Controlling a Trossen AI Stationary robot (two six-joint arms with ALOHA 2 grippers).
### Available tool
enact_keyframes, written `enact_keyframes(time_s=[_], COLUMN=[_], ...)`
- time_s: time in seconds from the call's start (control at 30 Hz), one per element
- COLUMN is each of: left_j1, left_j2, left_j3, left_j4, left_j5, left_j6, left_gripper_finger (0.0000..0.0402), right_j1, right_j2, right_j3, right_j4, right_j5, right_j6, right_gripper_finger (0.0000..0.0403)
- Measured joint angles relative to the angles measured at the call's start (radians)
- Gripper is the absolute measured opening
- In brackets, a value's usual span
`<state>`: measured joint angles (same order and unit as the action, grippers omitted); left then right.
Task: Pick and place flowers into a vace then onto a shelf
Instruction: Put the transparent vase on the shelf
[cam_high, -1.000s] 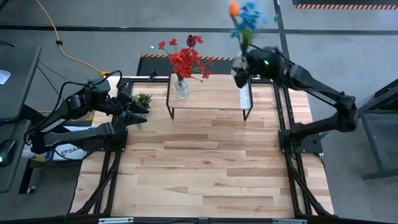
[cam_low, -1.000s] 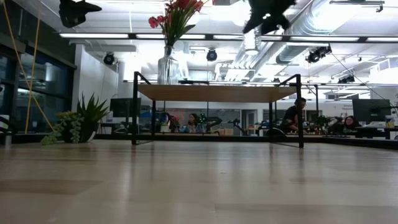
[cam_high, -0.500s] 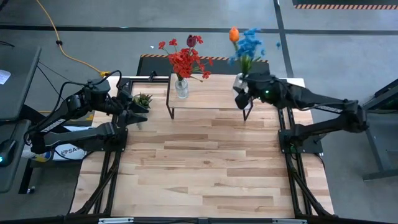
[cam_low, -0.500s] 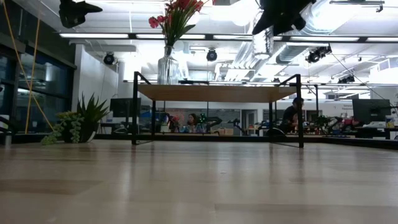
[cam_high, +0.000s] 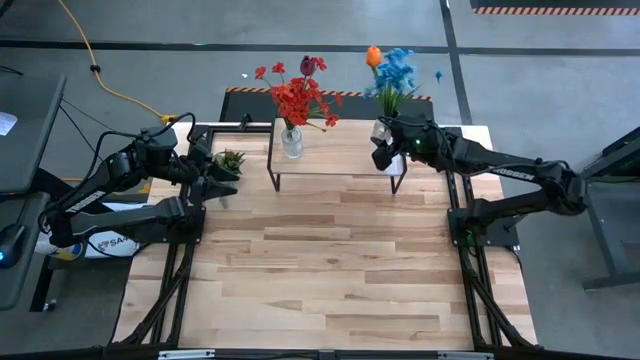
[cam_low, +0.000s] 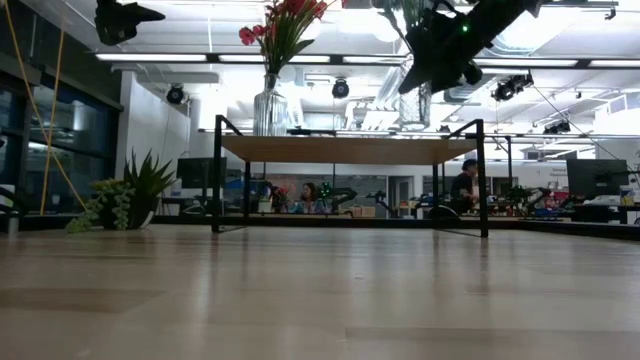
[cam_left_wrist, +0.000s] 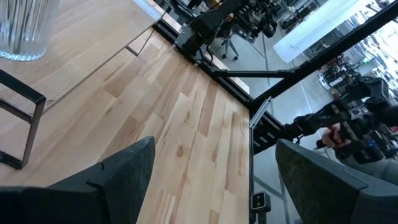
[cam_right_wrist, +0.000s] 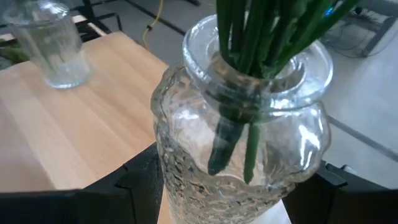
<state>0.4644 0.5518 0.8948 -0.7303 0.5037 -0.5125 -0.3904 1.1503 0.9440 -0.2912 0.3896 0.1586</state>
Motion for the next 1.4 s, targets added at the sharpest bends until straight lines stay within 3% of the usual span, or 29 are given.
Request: enact_keyframes(time_s=[0.43, 0.83, 1.4], left_j1=[0.000, 0.000, 0.000], left_j2=[0.000, 0.001, 0.000], left_j3=[0.000, 0.000, 0.000], left_j4=[0.000, -0.001, -0.002], left_j5=[-0.021, -0.024, -0.023], left_j6=[0.001, 0.001, 0.002], left_gripper_finger=[0.0365, 0.0365, 0.0365], right_j1=[-0.022, -0.022, -0.036], right_j2=[0.039, 0.112, 0.115], right_j3=[-0.012, -0.011, -0.009], right_j4=[0.012, 0.058, 0.024], right_j5=[-0.060, -0.042, -0.066], right_j6=[-0.003, -0.027, -0.005], right_gripper_finger=[0.0244, 0.0244, 0.0251])
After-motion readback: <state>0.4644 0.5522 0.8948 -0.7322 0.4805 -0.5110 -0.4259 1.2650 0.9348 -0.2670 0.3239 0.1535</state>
